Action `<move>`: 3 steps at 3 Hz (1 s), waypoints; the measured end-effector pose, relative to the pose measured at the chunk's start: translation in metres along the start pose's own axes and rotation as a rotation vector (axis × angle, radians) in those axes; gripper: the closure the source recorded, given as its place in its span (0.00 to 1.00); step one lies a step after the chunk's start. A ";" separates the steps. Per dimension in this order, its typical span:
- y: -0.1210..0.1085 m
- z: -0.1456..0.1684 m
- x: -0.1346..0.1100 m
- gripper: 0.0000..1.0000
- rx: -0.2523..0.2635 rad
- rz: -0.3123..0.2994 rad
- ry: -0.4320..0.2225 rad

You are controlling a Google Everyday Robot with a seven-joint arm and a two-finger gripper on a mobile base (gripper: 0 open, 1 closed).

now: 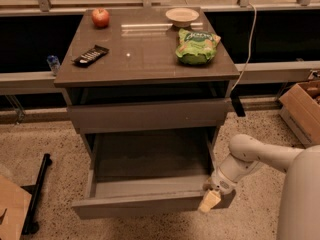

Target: Open middle drawer

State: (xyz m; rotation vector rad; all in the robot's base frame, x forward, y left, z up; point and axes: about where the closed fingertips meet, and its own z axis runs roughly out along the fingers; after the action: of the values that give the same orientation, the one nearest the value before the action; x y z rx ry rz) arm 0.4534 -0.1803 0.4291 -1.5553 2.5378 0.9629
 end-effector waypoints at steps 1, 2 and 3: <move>0.000 0.000 0.000 0.53 0.000 0.000 0.000; 0.029 -0.002 0.020 0.34 -0.025 0.002 -0.003; 0.030 -0.002 0.021 0.12 -0.026 0.003 -0.004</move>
Offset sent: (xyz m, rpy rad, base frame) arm -0.0880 -0.0256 0.0297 0.0372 0.0468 0.0074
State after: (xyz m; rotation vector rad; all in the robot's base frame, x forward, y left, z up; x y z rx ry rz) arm 0.4189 -0.1891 0.4392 -1.5556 2.5358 1.0017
